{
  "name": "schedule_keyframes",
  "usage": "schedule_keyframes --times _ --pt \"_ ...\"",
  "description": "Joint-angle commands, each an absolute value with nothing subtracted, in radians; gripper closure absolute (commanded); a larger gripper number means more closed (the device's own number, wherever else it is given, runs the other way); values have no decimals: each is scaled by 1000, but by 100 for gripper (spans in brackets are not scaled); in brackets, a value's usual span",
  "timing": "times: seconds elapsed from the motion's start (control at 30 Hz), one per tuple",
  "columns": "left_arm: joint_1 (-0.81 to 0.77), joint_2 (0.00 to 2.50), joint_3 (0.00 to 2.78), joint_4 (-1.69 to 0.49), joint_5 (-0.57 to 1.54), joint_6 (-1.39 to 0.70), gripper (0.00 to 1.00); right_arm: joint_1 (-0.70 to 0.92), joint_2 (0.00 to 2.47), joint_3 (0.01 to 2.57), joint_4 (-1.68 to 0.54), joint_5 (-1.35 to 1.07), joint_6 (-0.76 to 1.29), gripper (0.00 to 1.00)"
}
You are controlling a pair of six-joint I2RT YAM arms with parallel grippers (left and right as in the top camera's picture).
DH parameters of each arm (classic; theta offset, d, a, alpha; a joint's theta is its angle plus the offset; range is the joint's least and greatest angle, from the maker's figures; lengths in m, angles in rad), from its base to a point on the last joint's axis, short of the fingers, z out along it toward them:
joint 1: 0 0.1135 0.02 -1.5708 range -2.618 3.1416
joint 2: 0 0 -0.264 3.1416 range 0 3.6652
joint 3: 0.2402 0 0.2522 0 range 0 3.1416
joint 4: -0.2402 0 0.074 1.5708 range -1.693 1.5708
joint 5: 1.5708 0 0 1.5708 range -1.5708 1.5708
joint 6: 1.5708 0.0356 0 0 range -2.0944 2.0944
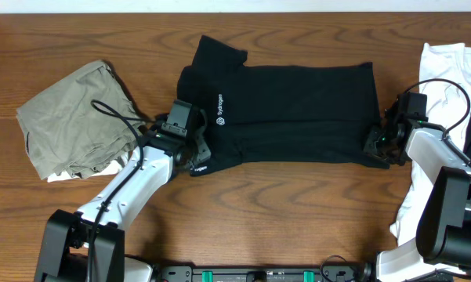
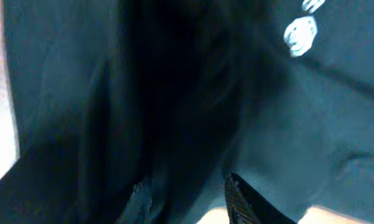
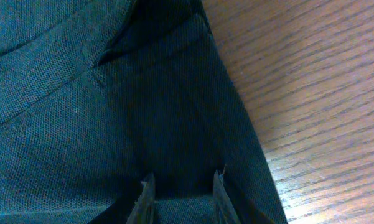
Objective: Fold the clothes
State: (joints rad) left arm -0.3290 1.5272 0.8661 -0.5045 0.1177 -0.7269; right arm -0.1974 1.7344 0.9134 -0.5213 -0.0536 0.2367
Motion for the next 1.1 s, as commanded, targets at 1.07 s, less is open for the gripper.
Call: schedule_keyframes --times 1.07 --pt "-302 1524 881 96 68 -746 76 -190 1769 870 -557 -57 231 69"
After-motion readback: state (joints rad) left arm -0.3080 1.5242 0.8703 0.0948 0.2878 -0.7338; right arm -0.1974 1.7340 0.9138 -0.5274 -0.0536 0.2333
